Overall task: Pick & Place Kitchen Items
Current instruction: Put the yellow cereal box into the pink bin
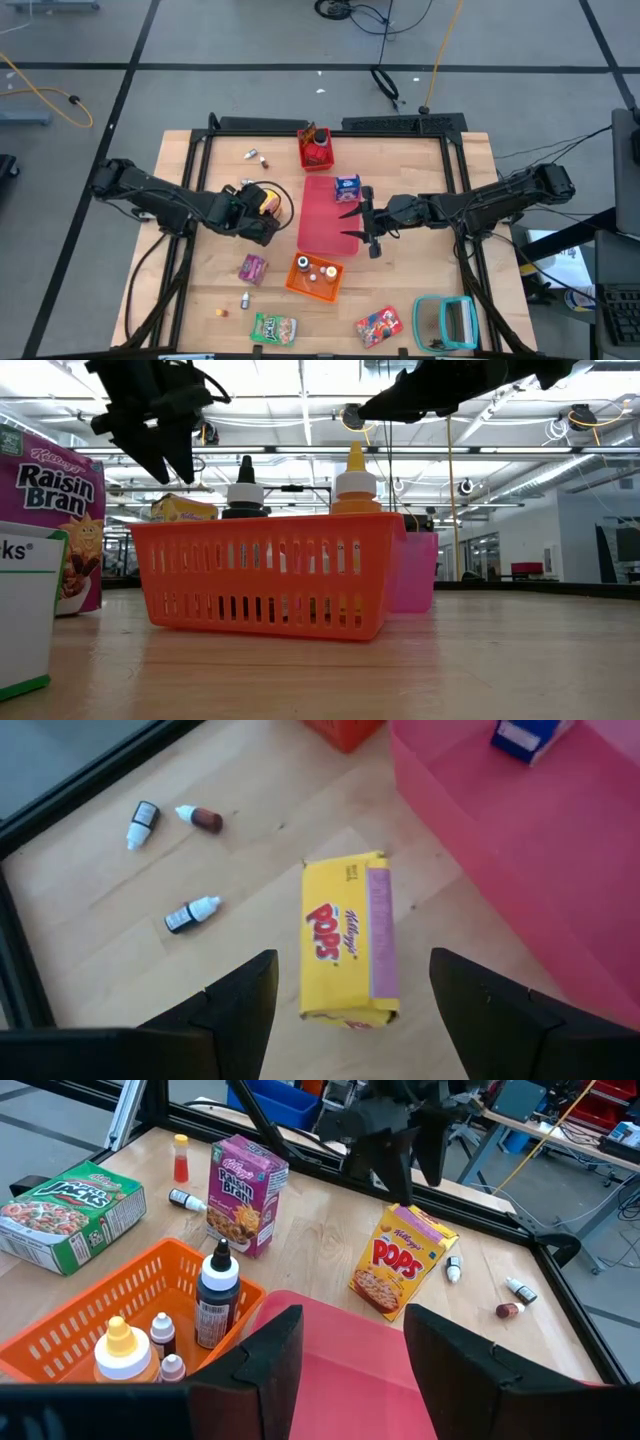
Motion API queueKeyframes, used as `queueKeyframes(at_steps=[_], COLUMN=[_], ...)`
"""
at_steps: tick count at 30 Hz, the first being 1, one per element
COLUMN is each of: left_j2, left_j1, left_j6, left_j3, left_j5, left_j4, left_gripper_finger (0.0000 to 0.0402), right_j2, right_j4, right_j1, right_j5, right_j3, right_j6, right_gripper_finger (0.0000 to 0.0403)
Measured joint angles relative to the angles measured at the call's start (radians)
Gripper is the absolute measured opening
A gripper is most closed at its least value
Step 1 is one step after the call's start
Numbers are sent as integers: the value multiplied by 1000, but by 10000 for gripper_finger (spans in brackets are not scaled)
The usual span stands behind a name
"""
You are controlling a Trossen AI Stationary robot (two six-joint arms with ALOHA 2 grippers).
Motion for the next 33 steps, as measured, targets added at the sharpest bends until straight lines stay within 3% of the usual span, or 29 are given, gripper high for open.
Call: queueKeyframes(at_steps=[23, 27, 33], left_j2=[137, 135, 135], left_j1=[38, 38, 38], left_j6=[-1, -1, 43], left_j3=[-1, -1, -1], left_j5=[61, 68, 67], left_j4=[-65, -65, -62], left_gripper_finger=[249, 198, 67], right_j2=[0, 0, 0], right_j4=[0, -1, -1], right_j1=[0, 0, 0], right_j5=[0, 0, 0], right_j3=[0, 0, 0], right_j6=[-7, -7, -5], right_gripper_finger=[169, 169, 169])
